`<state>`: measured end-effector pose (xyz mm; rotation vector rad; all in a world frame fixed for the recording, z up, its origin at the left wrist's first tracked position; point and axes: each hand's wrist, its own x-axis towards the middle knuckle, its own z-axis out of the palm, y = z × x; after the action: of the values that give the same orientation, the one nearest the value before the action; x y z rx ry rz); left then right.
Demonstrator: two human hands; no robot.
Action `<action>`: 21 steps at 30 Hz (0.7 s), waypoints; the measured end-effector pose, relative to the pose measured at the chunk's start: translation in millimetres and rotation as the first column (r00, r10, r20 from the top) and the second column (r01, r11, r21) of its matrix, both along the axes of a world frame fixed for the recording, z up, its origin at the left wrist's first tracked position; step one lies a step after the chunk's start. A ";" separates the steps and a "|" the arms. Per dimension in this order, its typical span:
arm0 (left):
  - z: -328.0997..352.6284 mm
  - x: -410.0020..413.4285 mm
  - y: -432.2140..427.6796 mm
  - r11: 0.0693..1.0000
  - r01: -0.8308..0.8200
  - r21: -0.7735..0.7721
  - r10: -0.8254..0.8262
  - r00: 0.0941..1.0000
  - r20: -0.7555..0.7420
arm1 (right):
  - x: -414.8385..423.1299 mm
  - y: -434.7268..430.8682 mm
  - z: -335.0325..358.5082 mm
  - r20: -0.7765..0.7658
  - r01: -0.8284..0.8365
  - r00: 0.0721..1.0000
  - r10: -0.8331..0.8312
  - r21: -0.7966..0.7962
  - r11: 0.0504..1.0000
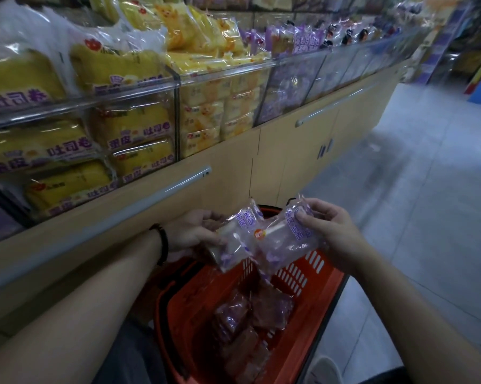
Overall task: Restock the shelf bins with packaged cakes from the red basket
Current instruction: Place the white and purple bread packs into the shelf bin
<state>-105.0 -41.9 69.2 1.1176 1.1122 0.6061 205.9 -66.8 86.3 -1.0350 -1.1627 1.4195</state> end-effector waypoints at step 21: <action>218.6 -116.1 -193.5 0.656 -0.240 0.715 0.472 0.870 -0.141 | -131.4 -106.7 168.9 -0.042 -0.103 0.992 0.116 0.243 0.965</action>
<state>-221.1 -235.3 287.8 1.6855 1.4657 1.2652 74.5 -173.5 255.2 -0.7667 -1.3307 1.3445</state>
